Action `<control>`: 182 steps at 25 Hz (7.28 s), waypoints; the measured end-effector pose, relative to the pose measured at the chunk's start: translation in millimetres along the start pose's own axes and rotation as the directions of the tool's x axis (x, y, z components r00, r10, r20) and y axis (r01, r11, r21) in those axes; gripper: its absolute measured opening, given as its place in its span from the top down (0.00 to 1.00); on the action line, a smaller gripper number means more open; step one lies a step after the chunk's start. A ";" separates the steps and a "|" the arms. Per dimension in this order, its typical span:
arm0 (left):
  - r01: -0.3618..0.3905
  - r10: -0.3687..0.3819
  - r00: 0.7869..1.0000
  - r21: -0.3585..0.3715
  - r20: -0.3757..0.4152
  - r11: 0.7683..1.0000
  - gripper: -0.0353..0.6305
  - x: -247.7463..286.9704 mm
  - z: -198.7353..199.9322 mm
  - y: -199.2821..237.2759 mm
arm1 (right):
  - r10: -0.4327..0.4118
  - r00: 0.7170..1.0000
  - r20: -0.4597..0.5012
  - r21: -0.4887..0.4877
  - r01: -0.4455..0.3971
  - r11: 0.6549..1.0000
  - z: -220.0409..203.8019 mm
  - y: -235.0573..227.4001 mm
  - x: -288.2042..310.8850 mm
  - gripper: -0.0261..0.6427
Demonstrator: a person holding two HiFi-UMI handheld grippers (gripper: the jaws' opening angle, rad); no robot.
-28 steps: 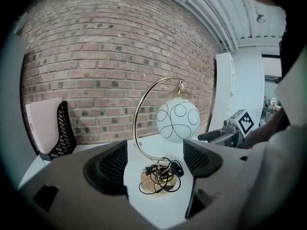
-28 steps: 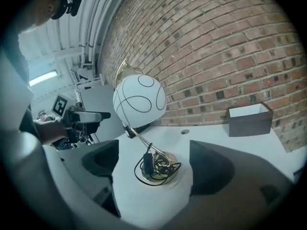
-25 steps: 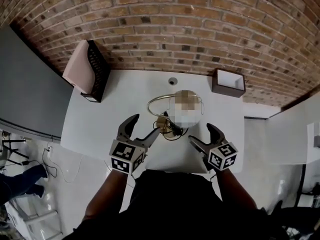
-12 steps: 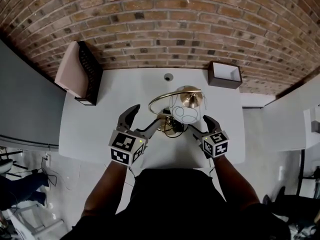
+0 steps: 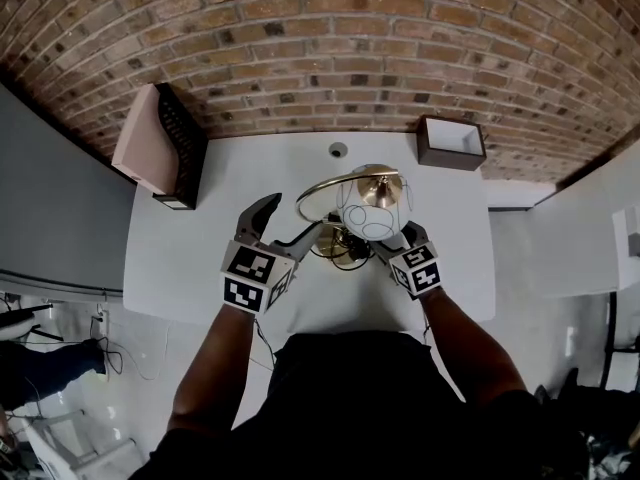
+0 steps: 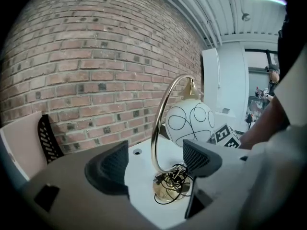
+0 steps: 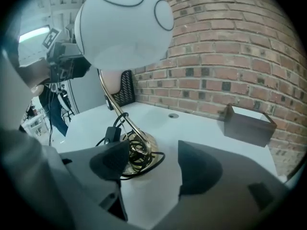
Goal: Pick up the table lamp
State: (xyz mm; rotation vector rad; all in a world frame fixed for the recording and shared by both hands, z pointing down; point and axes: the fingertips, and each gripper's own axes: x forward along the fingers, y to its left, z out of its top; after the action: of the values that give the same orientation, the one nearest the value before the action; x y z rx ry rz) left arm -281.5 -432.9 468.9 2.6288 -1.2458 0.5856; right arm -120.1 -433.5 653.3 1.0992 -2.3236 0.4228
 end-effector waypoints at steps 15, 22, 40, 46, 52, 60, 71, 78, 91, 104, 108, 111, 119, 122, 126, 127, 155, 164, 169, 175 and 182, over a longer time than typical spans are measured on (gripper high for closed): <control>-0.020 0.020 0.999 0.002 0.025 1.000 0.55 2.5 15.2 -7.3 | 0.021 0.998 -0.062 -0.013 -0.022 1.000 -6.9 7.2 36.9 0.62; -0.031 0.030 0.999 0.011 0.026 0.999 0.60 3.1 17.2 -7.7 | 0.026 0.998 -0.063 0.030 -0.024 0.999 -8.1 8.2 40.8 0.70; -0.037 0.036 0.998 0.025 0.044 0.999 0.74 1.6 22.9 -7.7 | 0.025 0.996 -0.091 0.015 -0.024 1.000 -12.1 10.0 44.9 0.83; -0.054 0.053 0.998 0.022 0.042 0.998 0.81 1.0 23.5 -2.6 | 0.022 0.996 -0.089 -0.010 -0.023 1.000 -9.7 12.6 48.3 0.85; -0.071 0.071 0.997 0.018 0.042 0.997 0.87 2.2 22.5 2.4 | 0.000 0.996 -0.085 -0.047 -0.004 0.999 -11.6 11.1 50.5 0.88; -0.079 0.078 0.996 0.023 0.048 0.997 0.87 2.7 22.5 2.2 | 0.004 0.998 -0.062 -0.060 -0.007 0.998 -12.1 11.5 50.4 0.88; -0.064 0.062 0.997 0.049 0.054 0.997 0.87 3.4 23.8 2.1 | 0.057 0.998 -0.013 0.007 -0.057 0.998 -12.4 11.6 53.4 0.88; -0.007 -0.001 0.997 0.104 0.077 0.995 0.88 4.1 26.0 2.4 | 0.102 0.995 -0.013 0.054 -0.101 0.993 -12.7 12.9 53.8 0.88; 0.041 -0.060 0.989 0.134 0.137 0.990 0.88 6.4 28.1 2.9 | 0.135 0.991 0.024 0.053 -0.136 0.989 -13.3 15.0 54.7 0.89; 0.049 -0.061 0.991 0.095 0.121 0.994 0.89 9.4 27.8 2.8 | 0.112 0.994 0.000 0.055 -0.112 0.992 -13.4 14.5 54.6 0.89; 0.051 -0.060 0.991 0.079 0.117 0.996 0.89 7.8 28.4 2.0 | 0.104 0.995 -0.001 0.056 -0.104 0.993 -11.3 13.4 52.9 0.89; 0.038 -0.044 0.991 0.049 0.128 0.998 0.89 3.6 32.9 6.6 | 0.101 0.995 0.010 0.060 -0.102 0.993 -4.2 13.5 48.6 0.89; 0.020 -0.028 0.987 0.054 0.161 0.998 0.89 -21.5 65.8 2.6 | 0.099 0.994 0.053 0.053 -0.101 0.993 28.2 19.9 22.4 0.89; 0.014 -0.022 0.986 0.050 0.163 0.999 0.89 -32.0 81.3 -0.1 | 0.104 0.993 0.060 0.052 -0.107 0.993 39.4 25.9 8.5 0.89; 0.011 -0.014 0.985 0.020 0.172 1.000 0.89 -49.1 94.4 -1.7 | 0.112 0.991 0.078 0.046 -0.116 0.992 52.1 34.1 -12.6 0.89; 0.008 -0.010 0.984 0.010 0.175 1.000 0.89 -53.7 97.1 -1.7 | 0.115 0.990 0.082 0.044 -0.119 0.992 55.3 36.4 -18.2 0.89; 0.028 -0.032 0.980 0.021 0.196 0.999 0.89 -101.5 117.7 -46.3 | 0.142 0.981 0.134 0.024 -0.146 0.989 57.4 67.1 -82.4 0.89; 0.027 -0.033 0.979 0.034 0.202 0.999 0.89 -100.9 120.7 -48.4 | 0.130 0.981 0.142 0.029 -0.135 0.990 60.0 63.6 -82.2 0.89; 0.024 -0.030 0.977 0.029 0.209 0.999 0.89 -98.6 118.7 -45.8 | 0.121 0.983 0.140 0.023 -0.126 0.992 59.1 60.6 -78.0 0.89; 0.024 -0.030 0.978 0.029 0.208 0.999 0.89 -98.5 117.0 -43.5 | 0.120 0.984 0.134 0.022 -0.124 0.992 59.7 61.1 -76.1 0.89; 0.022 -0.029 0.978 0.033 0.209 0.999 0.89 -96.5 116.8 -42.4 | 0.121 0.984 0.133 0.024 -0.125 0.992 59.0 60.2 -72.5 0.89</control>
State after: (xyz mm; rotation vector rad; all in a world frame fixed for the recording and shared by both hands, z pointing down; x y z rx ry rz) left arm -272.0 -375.2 322.9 2.7865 -1.2651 0.3323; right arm -148.3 -380.1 560.0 1.0294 -2.5177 0.4475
